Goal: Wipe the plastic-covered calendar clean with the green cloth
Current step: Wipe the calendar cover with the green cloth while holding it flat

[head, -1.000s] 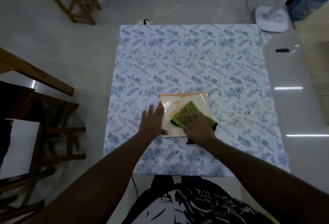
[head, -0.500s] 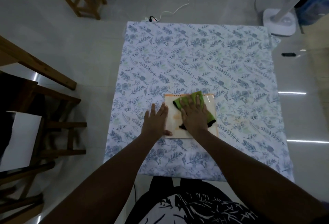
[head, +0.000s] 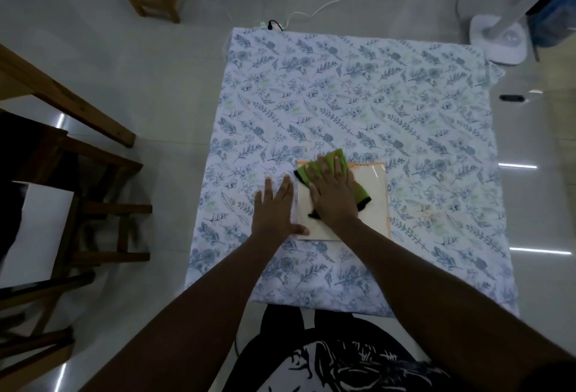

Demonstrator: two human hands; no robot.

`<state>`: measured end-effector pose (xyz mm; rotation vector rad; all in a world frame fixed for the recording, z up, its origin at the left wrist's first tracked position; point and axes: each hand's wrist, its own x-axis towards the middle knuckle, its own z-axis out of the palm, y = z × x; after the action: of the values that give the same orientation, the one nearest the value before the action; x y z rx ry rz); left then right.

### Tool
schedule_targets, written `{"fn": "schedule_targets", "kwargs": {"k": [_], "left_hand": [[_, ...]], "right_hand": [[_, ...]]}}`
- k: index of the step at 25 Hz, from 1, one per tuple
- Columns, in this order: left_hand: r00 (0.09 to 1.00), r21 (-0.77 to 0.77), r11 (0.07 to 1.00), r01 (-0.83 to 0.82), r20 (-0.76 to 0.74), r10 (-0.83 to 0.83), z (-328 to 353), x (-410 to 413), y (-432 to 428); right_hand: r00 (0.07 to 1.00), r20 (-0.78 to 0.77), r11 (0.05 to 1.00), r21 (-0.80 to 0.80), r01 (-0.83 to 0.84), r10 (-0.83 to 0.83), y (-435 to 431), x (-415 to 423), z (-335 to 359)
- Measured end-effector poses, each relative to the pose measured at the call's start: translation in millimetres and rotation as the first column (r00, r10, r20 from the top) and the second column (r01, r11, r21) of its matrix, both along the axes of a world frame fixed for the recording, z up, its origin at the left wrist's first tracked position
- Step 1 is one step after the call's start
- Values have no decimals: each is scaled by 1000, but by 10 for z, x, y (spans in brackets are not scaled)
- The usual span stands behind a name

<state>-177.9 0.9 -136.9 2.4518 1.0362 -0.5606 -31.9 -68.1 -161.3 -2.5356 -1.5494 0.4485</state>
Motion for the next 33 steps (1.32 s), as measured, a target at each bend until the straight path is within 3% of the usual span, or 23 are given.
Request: {"fn": "schedule_targets", "kwargs": {"k": [2,6,8,11,13,16,18,19,21,23,25,27,29,30,33], "left_hand": [[1000,-4,1000,-6,10,6,8,-1,9],[1000,-11,1000,18,8,-18,4,-29,-12],[1000,-20,1000,7,13,-7,29,-15,9],[1000,-20,1000,-3,25,3,15,-35,-14],[1000,-32,999,-1,15,1,36,-15,-3],[1000,-28,1000,-9,-2,8,59,-13,-25],[999,-41,999,-10,-35,8,101,42,-13],[999,-32,999,1,-37,-3,122,61,-25],[999,1,999,44,-21,-44,161,74,-51],[993,-1,994,111,-35,-111,187,106,-5],[988,5,990,142,-64,-141,180,120,4],[986,0,989,148,-78,-148,191,141,-7],[985,17,988,154,-83,-152,199,166,-4],[982,15,986,164,-93,-162,213,176,-14],[985,13,989,147,-89,-146,227,168,-18]], "right_hand": [[998,-8,998,6,61,-61,74,-56,12],[974,70,976,-1,-218,217,-742,-70,8],[964,60,966,-1,-260,259,-662,83,0],[1000,5,1000,-2,15,-15,-126,47,36],[999,-17,999,0,44,-44,-129,-28,44],[930,89,934,-33,-356,358,-821,48,-10],[893,113,900,-39,-434,436,-997,417,-63],[929,121,937,-70,-343,349,-940,559,-49],[996,83,998,-68,15,-10,-715,677,-38],[969,40,968,-57,244,-242,-544,482,0],[985,68,985,-49,164,-161,-709,117,-47],[990,39,989,-67,-133,135,-1054,9,-27],[959,56,960,-31,-277,278,-1099,275,-54],[971,87,975,-41,-221,223,-1007,393,-48],[973,18,973,-35,229,-229,-575,498,2]]}}
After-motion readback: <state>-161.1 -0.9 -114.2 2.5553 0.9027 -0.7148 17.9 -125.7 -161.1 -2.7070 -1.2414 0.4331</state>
